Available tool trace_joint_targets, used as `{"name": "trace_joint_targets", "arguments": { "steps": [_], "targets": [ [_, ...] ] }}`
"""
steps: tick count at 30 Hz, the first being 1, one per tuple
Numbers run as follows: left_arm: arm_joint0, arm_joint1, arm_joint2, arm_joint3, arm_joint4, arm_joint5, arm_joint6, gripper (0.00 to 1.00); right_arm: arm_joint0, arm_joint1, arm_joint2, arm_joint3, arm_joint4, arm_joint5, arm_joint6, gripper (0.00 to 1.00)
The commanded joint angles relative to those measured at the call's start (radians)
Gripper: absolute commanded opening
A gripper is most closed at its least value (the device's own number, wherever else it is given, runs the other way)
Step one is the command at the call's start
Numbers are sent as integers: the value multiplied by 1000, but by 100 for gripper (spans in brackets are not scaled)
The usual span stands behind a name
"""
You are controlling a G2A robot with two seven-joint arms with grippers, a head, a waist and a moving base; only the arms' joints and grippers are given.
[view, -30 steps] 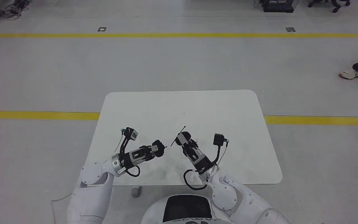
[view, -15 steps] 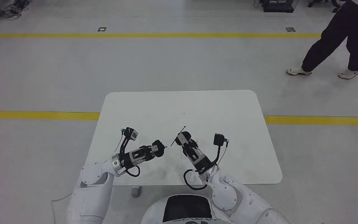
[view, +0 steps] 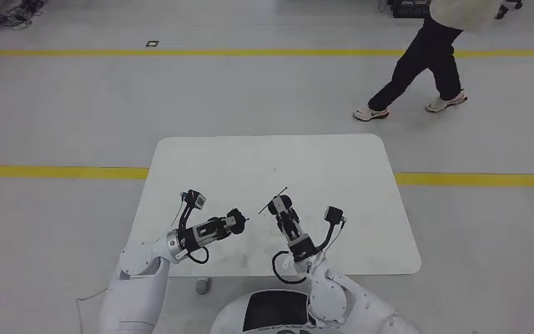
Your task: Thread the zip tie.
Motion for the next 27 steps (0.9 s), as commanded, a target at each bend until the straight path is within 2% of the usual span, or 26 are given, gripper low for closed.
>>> {"name": "trace_joint_targets", "arguments": {
  "steps": [1,15,27],
  "targets": [
    [0,0,0,0,0,0,0,0,15,-3,-27,14,4,0,-25,0],
    [0,0,0,0,0,0,0,0,98,-12,-175,68,-5,0,-215,0],
    [0,0,0,0,0,0,0,0,172,-10,-270,105,20,0,-303,0]
  ]
}}
